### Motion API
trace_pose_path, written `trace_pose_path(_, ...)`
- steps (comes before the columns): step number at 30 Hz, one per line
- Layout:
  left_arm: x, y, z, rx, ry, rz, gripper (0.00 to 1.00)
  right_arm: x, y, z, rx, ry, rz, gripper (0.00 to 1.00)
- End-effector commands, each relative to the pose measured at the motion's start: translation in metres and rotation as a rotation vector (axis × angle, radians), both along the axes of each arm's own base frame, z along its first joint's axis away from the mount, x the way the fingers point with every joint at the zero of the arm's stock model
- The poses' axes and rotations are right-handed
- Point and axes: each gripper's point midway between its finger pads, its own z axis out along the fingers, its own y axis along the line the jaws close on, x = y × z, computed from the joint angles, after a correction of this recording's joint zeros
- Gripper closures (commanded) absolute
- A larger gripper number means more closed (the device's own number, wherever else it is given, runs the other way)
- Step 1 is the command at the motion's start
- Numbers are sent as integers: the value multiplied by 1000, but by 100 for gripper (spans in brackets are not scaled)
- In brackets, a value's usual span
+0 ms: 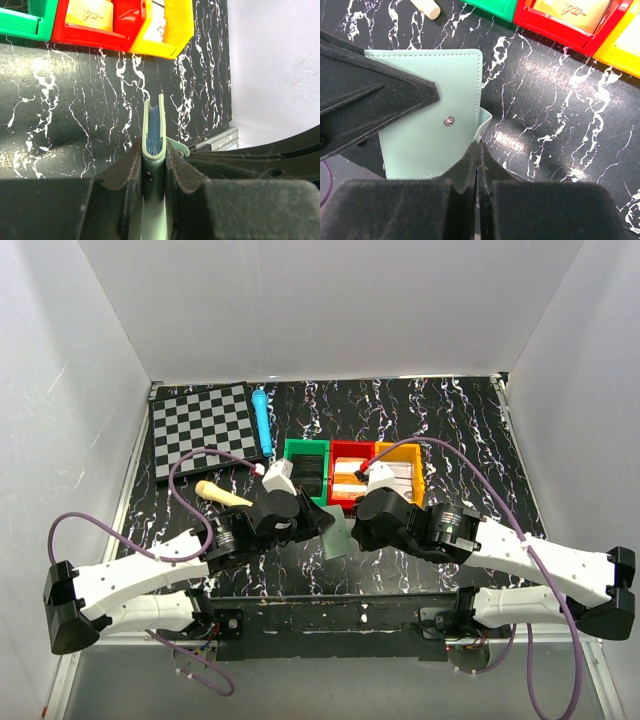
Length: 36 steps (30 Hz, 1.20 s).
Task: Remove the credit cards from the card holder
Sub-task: Open the card holder.
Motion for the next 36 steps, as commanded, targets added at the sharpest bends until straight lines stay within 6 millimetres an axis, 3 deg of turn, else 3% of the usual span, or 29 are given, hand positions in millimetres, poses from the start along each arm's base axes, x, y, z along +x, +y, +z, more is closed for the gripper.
trace_pose_path(1,3,7,9,-27,-16,36,100,1,-3,5,19,-18,3,99)
trace_pose_path(5,2,6,12,-30,-31,14,100,1,-4,7,38,-9,-3,99)
trace_pose_path(12,-3,14,22,-139,-109,-2,100,10,-37,5,82,13,-83,96)
trace_pose_path(13,-4,15,23,-157,-127,-9,100,9,-40,8,89,2,-78,84)
trace_pose_path(15,-6,21,29,-189,-170,-16,100,8,-43,20,122,-27,-55,50)
trace_pose_path(16,-6,24,30,-194,-192,-17,100,7,-43,27,141,-41,-38,41)
trace_pose_path(18,-6,28,29,-189,-232,-25,100,2,-38,44,202,-59,4,31)
trace_pose_path(21,-7,29,34,-198,-288,-46,100,-5,-28,63,284,-62,62,23)
trace_pose_path(24,-10,24,38,-199,-332,-90,100,-12,-14,73,326,-42,119,22)
trace_pose_path(29,-17,12,45,-225,-344,-160,100,-11,1,65,296,-13,154,29)
trace_pose_path(36,-23,22,48,-294,-365,-156,100,-10,-1,51,280,-5,146,36)
